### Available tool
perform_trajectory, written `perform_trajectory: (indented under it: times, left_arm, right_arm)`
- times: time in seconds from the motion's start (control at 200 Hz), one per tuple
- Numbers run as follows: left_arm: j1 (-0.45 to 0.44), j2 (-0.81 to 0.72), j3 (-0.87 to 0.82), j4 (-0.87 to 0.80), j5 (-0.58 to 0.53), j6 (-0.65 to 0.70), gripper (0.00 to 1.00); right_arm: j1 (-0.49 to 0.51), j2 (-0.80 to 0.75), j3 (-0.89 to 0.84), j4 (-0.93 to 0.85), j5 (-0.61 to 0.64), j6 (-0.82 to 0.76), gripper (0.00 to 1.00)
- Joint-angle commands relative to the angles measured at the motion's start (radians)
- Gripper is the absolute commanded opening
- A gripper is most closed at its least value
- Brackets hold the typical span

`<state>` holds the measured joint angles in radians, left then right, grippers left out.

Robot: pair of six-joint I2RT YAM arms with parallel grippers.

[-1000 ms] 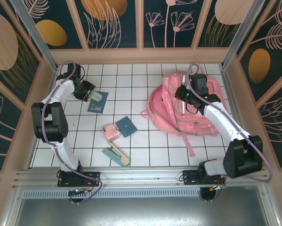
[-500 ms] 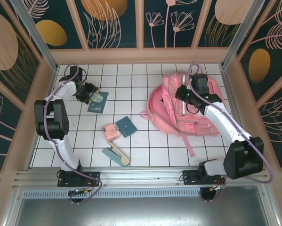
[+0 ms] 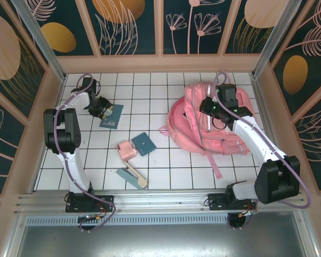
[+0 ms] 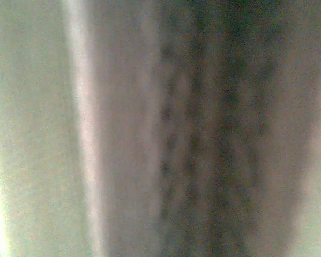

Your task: Pack books, pencil case, and school supplies into a backpack

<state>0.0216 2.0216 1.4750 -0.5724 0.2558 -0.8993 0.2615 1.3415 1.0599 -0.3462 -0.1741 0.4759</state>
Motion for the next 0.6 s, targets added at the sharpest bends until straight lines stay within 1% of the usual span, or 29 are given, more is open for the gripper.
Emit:
perform_trajectory:
  times: [0.0,0.13,0.235,0.325,0.46,0.596]
  left_arm:
    - [0.010,-0.107,-0.043,0.094,0.023,0.017,0.37]
    - [0.009,-0.167,-0.073,0.133,0.053,0.046,0.32]
    - [0.008,-0.231,-0.139,0.195,0.116,0.053,0.31]
    - [-0.005,-0.326,-0.216,0.274,0.179,0.050,0.33]
    - [-0.084,-0.445,-0.262,0.326,0.223,0.095,0.36]
    - [-0.175,-0.534,-0.321,0.443,0.341,0.095,0.38]
  right_arm:
    - [0.001,-0.050,0.071,0.029,-0.046,-0.016,0.00]
    - [0.002,-0.051,0.099,0.006,-0.044,-0.027,0.00]
    - [0.001,-0.050,0.122,-0.011,-0.047,-0.039,0.00]
    - [0.001,-0.050,0.142,-0.019,-0.074,-0.054,0.00]
    - [-0.008,-0.015,0.212,-0.063,-0.152,-0.094,0.00]
    - [-0.057,0.014,0.279,-0.088,-0.278,-0.104,0.00]
